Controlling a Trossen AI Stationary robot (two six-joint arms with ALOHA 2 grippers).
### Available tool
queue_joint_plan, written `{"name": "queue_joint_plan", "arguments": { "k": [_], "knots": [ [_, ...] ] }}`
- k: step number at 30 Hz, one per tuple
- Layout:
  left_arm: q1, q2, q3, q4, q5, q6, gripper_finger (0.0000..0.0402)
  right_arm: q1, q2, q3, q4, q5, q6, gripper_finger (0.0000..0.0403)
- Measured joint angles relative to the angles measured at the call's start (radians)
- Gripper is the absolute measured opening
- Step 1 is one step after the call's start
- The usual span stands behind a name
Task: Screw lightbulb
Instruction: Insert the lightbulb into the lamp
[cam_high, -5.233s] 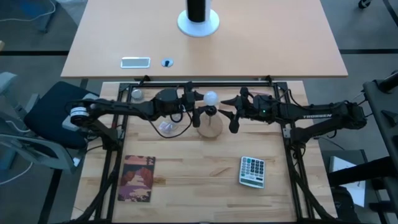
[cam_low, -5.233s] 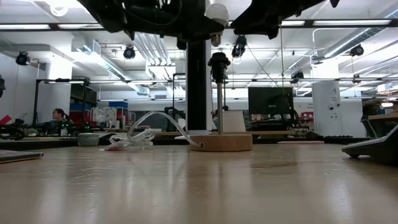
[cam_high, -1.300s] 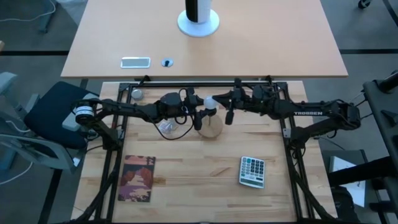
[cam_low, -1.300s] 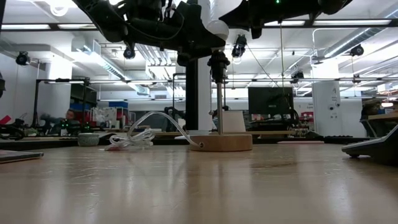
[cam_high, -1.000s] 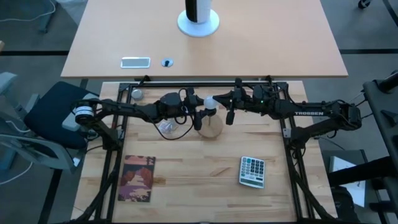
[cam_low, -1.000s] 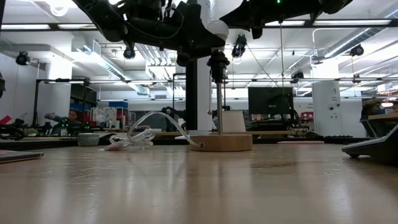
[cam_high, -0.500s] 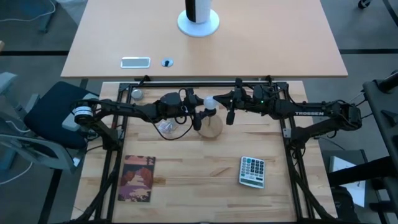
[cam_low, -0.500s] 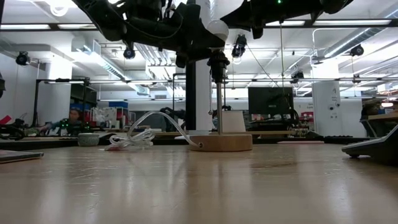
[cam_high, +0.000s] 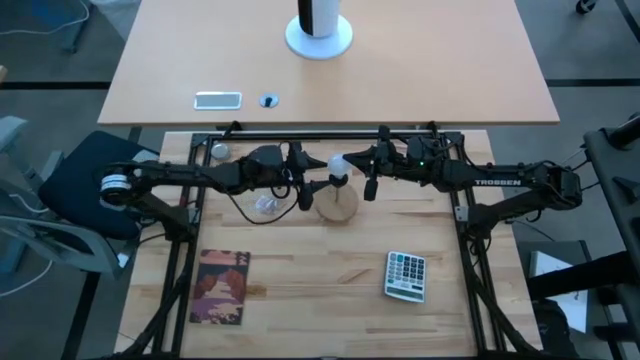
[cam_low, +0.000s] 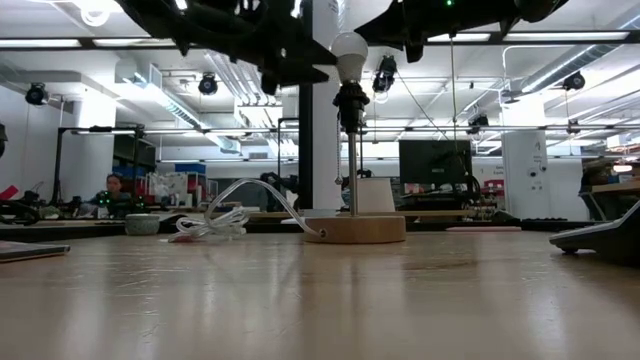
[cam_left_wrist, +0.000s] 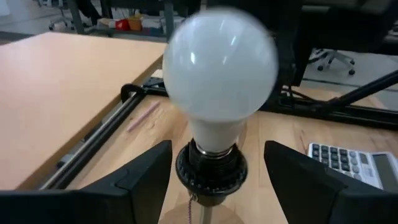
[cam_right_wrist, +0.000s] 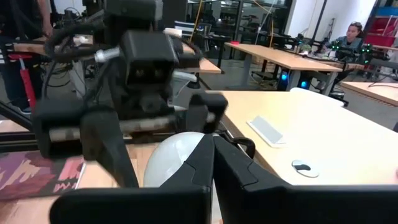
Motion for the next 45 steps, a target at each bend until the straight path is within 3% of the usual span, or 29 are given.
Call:
{"name": "queue_joint_plan", "arguments": {
  "k": [6, 25, 31, 38, 45],
  "knots": [
    [-0.001, -0.069, 0.000, 0.023, -0.002, 0.033, 0.0241, 0.000, 0.000, 0.000, 0.000, 0.000, 0.000, 0.0000],
    [-0.002, 0.000, -0.002, 0.129, -0.007, 0.050, 0.0176, 0.000, 0.000, -0.001, -0.018, 0.001, 0.004, 0.0000],
    [-0.002, -0.001, -0.002, 0.125, -0.007, 0.053, 0.0122, 0.000, -0.001, -0.001, -0.019, 0.003, 0.004, 0.0000],
    [-0.002, -0.010, -0.002, 0.104, 0.007, 0.053, 0.0013, 0.000, -0.001, -0.001, -0.019, 0.005, 0.004, 0.0000],
    [-0.004, -0.020, -0.002, 0.115, 0.033, 0.062, 0.0001, 0.000, 0.000, -0.001, -0.025, 0.005, 0.004, 0.0000]
  ]
}}
